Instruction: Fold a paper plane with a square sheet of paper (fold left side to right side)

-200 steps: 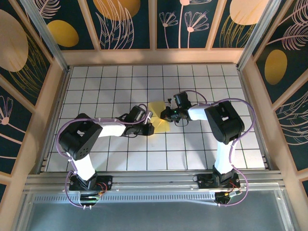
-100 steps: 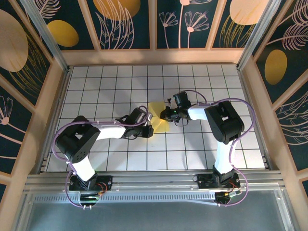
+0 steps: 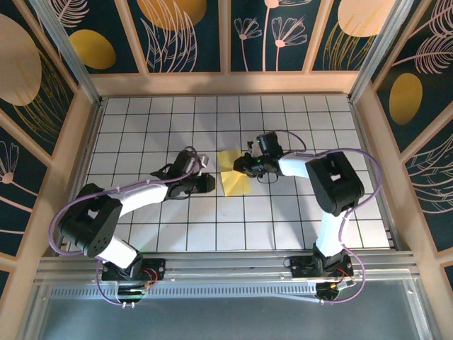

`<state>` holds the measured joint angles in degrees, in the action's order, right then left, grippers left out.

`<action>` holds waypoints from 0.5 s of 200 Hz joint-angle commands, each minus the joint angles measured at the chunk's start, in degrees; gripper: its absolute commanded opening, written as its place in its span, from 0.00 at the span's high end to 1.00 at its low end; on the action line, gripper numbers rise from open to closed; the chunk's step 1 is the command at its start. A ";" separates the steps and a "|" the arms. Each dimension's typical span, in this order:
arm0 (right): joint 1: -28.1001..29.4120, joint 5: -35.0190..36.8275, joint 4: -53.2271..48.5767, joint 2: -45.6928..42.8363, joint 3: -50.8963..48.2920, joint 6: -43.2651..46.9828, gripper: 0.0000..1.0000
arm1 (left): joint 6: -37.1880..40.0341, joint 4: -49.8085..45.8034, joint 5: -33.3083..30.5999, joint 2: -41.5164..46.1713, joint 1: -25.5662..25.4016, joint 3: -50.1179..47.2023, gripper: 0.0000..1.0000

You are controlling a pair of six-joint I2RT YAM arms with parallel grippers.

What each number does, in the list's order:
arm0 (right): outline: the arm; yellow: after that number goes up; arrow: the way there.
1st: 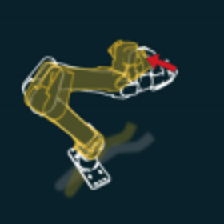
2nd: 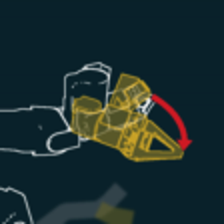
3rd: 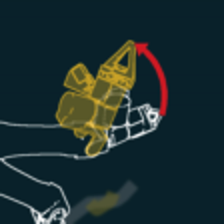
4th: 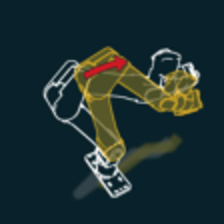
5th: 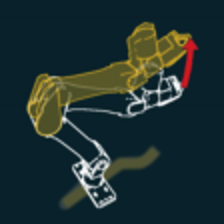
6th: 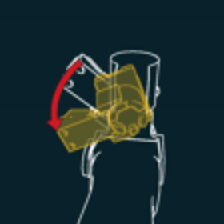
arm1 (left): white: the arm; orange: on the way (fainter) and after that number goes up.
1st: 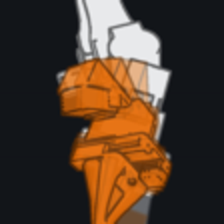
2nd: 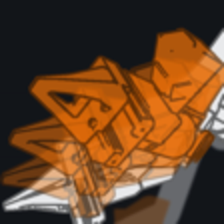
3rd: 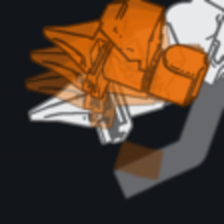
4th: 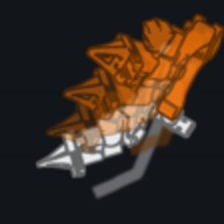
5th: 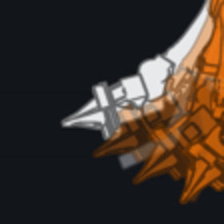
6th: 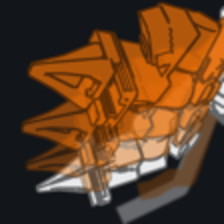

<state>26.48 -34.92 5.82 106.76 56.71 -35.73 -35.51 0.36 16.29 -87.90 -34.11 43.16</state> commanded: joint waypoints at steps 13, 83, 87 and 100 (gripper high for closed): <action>-2.41 2.49 1.12 -7.89 -2.51 1.52 0.62 | -4.91 7.15 6.61 -1.11 3.93 -0.64 0.67; -5.82 3.37 7.44 -15.79 -14.80 1.85 0.34 | -2.75 9.87 13.78 -17.06 5.72 10.47 0.63; -5.98 3.41 7.65 -16.02 -15.22 1.80 0.34 | -2.39 9.71 14.07 -17.82 5.68 11.03 0.63; -6.08 3.45 7.72 -16.50 -16.29 2.01 0.34 | -1.40 9.26 14.89 -20.12 5.72 12.24 0.67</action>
<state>20.93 -31.51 10.02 92.75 42.46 -33.61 -39.05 8.60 27.46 -104.31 -28.49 52.64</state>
